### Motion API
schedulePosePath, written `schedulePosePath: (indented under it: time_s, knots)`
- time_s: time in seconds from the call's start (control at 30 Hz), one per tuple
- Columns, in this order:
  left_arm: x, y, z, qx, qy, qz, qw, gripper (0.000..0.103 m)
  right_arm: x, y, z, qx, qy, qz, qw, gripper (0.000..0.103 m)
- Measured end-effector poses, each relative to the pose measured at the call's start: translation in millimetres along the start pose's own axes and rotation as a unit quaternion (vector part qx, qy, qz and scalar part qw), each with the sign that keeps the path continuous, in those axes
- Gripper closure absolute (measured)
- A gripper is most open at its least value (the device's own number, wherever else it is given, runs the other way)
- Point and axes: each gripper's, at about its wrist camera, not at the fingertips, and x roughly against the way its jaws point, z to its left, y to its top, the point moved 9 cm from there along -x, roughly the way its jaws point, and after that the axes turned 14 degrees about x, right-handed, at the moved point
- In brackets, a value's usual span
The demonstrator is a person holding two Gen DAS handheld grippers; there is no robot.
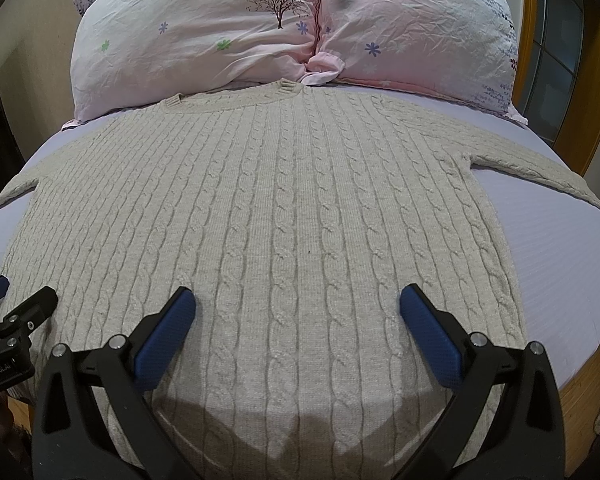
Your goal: Fold small clothes
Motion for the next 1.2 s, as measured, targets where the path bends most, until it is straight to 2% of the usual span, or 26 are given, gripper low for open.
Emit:
schedulePosePath:
  time_s: [0.33,0.43,0.5,0.6,0.67,0.7,0.8,0.87,0.93,0.97,1.03,1.07,1.2]
  knots:
    - [1,4,-1,0.0,-0.001,-0.004,1.0,0.001,-6,-12,2,0.002,0.0,-0.004,1.0,0.002]
    - [5,7,-1,0.0,-0.002,-0.007,1.0,0.001,-9,-13,2,0.014,0.006,-0.019,1.0,0.002]
    - [5,5,0,-0.002,-0.003,-0.008,1.0,0.001,-8,-14,3,0.022,0.017,-0.029,0.999,0.002]
    - [5,5,0,-0.007,-0.008,-0.012,0.9999,0.001,-2,-13,-3,0.034,0.06,-0.041,0.997,0.002]
    - [5,6,0,-0.015,-0.016,-0.012,0.9997,0.001,9,-2,-31,-0.013,0.104,-0.064,0.992,0.002]
    - [5,6,0,-0.018,-0.021,-0.011,0.9996,0.001,14,3,-50,-0.04,0.106,-0.077,0.991,0.002]
    - [5,15,1,-0.018,-0.043,-0.009,0.9989,0.001,20,22,-143,-0.153,0.077,-0.102,0.98,0.002]
    - [7,21,8,-0.006,-0.058,-0.019,0.9981,0.001,10,23,-213,-0.237,0.053,-0.099,0.965,0.005]
    - [8,40,19,0.015,-0.076,-0.043,0.996,0.001,-5,20,-276,-0.307,0.027,-0.086,0.947,0.023]
    - [7,53,29,0.03,-0.085,-0.056,0.9943,0.001,-13,15,-304,-0.338,0.015,-0.076,0.938,0.026]
    - [4,71,45,0.054,-0.092,-0.066,0.9921,0.001,-33,1,-363,-0.413,-0.009,-0.052,0.909,0.031]
    - [1,82,55,0.067,-0.095,-0.069,0.9909,0.001,-41,-6,-387,-0.443,-0.019,-0.043,0.895,0.032]
    - [-7,110,88,0.105,-0.081,-0.084,0.9876,0.001,-69,-29,-439,-0.515,-0.034,-0.018,0.856,0.042]
